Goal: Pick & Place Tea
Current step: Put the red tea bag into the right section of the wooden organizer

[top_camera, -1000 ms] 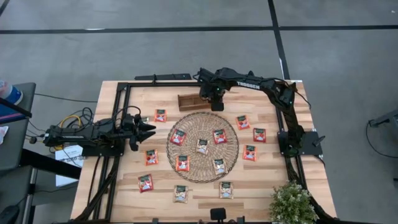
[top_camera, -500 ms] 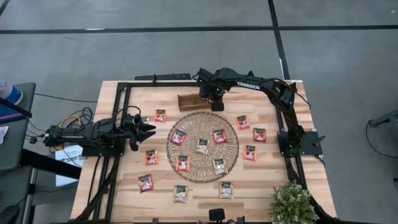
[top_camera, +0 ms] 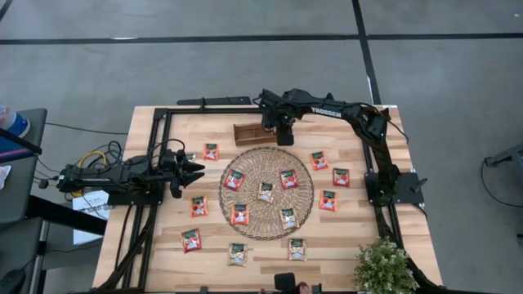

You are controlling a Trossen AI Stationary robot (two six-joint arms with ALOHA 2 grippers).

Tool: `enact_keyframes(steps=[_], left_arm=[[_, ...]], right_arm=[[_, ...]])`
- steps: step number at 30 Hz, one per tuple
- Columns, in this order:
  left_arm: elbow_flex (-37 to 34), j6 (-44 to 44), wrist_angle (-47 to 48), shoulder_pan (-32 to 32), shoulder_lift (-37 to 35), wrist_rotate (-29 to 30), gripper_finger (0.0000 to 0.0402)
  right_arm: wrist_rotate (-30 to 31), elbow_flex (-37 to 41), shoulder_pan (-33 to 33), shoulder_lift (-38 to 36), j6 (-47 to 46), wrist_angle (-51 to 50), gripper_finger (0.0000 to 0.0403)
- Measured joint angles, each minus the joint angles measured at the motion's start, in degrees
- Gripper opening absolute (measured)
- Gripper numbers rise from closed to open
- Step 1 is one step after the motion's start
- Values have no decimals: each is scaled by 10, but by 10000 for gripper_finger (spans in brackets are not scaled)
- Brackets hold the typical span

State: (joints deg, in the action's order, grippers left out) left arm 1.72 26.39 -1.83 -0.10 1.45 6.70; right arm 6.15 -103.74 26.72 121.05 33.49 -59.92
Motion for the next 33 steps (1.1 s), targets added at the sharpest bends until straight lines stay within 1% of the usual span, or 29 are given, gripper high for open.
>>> enact_keyframes(steps=[4,8,11,14,18,20,23,26,27,29,33], left_arm=[[0,0,0,0,0,0,154],[0,0,0,0,0,0,154],[0,0,0,0,0,0,154],[0,0,0,0,0,0,154],[0,1,0,0,0,-1,154],[0,1,0,0,0,-1,154],[0,0,0,0,0,-1,154],[0,0,0,0,0,0,154],[0,0,0,0,0,0,154],[0,0,0,0,0,-1,154],[0,1,0,0,0,-1,154]], right_arm=[[17,-12,0,0,-4,-3,174],[32,-43,2,0,-8,-12,197],[44,-63,15,-1,-20,-14,203],[46,-65,42,-1,-42,-19,202],[43,-65,79,-1,-93,-67,194],[14,-65,93,-2,-124,-113,191],[-77,-65,110,-4,-160,-184,188],[-175,-64,115,-4,-166,-245,188],[-197,-64,112,-4,-165,-261,188],[-220,-64,99,-4,-155,-291,187],[-226,-64,60,-6,-140,-300,182]])
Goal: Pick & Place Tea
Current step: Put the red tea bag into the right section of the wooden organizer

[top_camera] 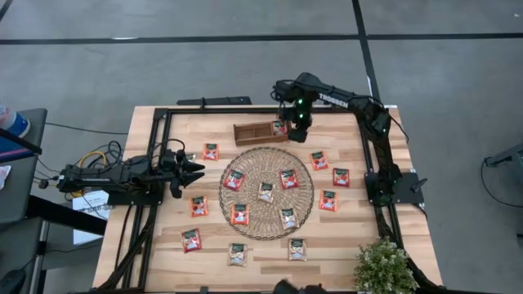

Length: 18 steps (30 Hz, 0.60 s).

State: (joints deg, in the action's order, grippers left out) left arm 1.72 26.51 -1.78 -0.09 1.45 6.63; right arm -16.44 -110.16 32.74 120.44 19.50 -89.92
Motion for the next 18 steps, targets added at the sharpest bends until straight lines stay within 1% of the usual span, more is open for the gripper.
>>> enact_keyframes(steps=[7,11,15,18], left_arm=[[0,0,3,0,0,0,154],[0,0,5,0,0,0,154],[0,0,9,0,0,-4,154],[0,0,14,0,0,-4,154]], right_arm=[[-1,0,-81,-25,4,-1,169],[0,6,-111,-50,3,1,162],[7,52,-118,-99,-20,-1,152],[16,112,-111,-154,-49,2,142]])
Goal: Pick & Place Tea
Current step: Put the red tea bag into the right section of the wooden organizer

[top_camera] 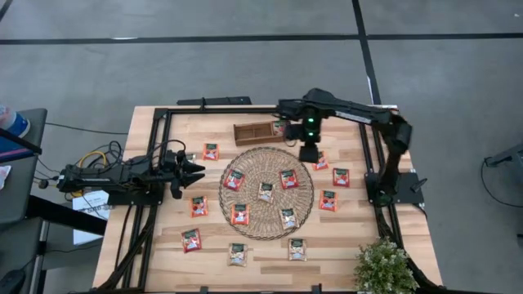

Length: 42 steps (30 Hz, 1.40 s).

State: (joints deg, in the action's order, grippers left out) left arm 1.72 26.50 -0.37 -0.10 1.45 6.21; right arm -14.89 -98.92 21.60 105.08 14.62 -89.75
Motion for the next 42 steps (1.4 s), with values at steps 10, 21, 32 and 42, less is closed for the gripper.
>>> enact_keyframes(steps=[10,21,32,42], left_arm=[[0,0,5,0,0,-1,154],[0,0,3,0,0,0,154],[0,3,3,0,0,0,154],[0,3,2,0,0,1,154]], right_arm=[[6,252,14,-192,-99,109,119],[28,434,22,-256,-127,199,153],[46,510,76,-255,-96,236,219],[48,542,109,-255,-61,253,210]])
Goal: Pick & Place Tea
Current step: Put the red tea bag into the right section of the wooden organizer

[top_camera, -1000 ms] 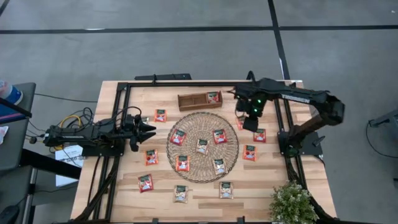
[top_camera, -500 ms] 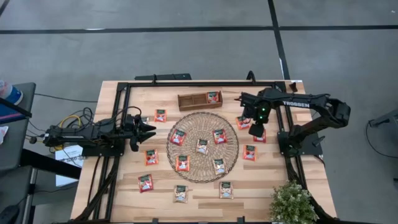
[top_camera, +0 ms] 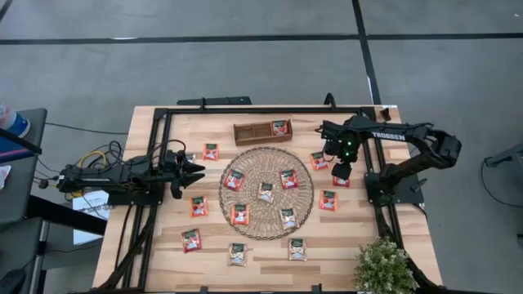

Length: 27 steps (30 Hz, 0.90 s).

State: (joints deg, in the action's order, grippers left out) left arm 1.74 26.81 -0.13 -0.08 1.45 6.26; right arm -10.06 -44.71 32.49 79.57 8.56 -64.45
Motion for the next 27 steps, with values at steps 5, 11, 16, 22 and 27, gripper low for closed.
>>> enact_keyframes(steps=[5,11,16,22,27], left_arm=[[0,0,0,0,0,0,154],[0,-1,0,0,0,0,154],[0,8,0,0,0,0,154],[0,12,0,0,0,0,154],[0,13,0,0,0,0,154]], right_arm=[[3,0,-5,1,9,5,208],[18,0,-14,44,17,11,214],[32,0,-8,91,26,36,217],[51,0,9,124,36,56,215],[71,-2,8,152,35,55,214]])
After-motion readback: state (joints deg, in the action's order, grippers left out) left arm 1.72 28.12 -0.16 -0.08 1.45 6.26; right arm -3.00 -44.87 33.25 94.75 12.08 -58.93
